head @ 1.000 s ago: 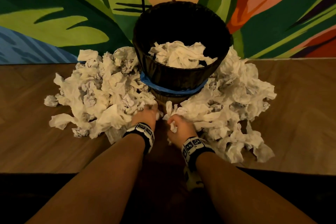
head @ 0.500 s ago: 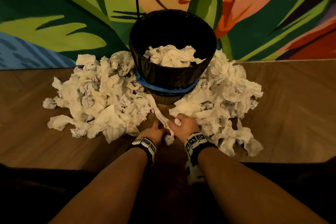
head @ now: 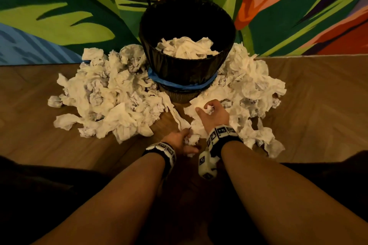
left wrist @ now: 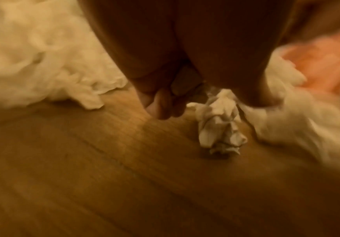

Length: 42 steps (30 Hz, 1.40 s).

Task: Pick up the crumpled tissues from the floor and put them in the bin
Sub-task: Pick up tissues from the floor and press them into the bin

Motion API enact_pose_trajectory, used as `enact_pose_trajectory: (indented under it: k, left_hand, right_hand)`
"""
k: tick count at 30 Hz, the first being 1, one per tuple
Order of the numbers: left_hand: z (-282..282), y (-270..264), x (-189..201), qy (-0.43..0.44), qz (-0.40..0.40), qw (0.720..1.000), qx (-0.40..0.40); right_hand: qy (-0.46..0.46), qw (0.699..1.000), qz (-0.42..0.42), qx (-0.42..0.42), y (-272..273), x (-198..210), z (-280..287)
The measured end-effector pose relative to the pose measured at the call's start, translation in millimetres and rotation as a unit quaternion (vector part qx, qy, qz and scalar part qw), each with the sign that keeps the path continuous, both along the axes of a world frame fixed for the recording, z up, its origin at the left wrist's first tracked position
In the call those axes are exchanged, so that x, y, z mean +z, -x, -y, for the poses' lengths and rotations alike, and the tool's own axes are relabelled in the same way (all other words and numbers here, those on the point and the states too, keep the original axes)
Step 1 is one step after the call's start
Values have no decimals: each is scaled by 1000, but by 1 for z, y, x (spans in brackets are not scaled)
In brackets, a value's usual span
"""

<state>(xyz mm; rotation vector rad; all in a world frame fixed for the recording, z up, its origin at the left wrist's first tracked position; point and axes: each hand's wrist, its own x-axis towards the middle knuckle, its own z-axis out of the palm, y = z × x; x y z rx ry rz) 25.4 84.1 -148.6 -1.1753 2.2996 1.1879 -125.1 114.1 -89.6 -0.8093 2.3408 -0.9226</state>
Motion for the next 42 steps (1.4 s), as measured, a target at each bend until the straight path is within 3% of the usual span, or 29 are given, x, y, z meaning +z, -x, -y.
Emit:
enact_pose_trajectory:
  k: [6,9,12,14,16,18,21,24,26,27,29,31,34,38,42]
  left_hand:
    - [-13,4,-5,41,59,992,-100]
    - [-8,1,-1,39,20,998,-50]
    - [10,-13,9,41,-30,999,10]
    - [20,-23,19,69,-106,986,106]
    - [29,-32,34,73,-204,948,234]
    - [39,-42,52,107,-283,901,312]
    - [63,-49,92,191,-390,818,378]
    - [100,-49,146,293,-495,697,429]
    - [126,-44,186,312,-538,650,436]
    - [136,-40,204,306,-549,648,430]
    - [151,-30,235,291,-546,681,391]
    - [162,-20,256,280,-506,748,325]
    - [170,-9,268,276,-419,835,225]
    - [168,-1,261,306,-387,845,207]
    - [161,8,246,286,-311,882,208]
  right_hand:
    - [-25,999,22,4,5,5,-1]
    - [3,995,92,-25,7,3,-2]
    - [54,970,213,-100,7,2,-3]
    - [45,968,213,-121,12,0,-2]
    - [41,966,214,-137,19,3,3]
    - [56,966,196,-158,27,9,8]
    - [104,960,159,-207,42,31,17]
    - [174,948,87,-251,63,68,34]
    - [223,934,41,-277,80,100,47]
    - [231,931,18,-282,87,118,54]
    - [269,933,-7,-241,99,155,69]
    - [311,938,-21,-152,106,186,90]
    - [273,959,-72,-10,92,215,110]
    - [271,945,-114,145,58,207,113]
    - [218,951,-128,178,43,184,112]
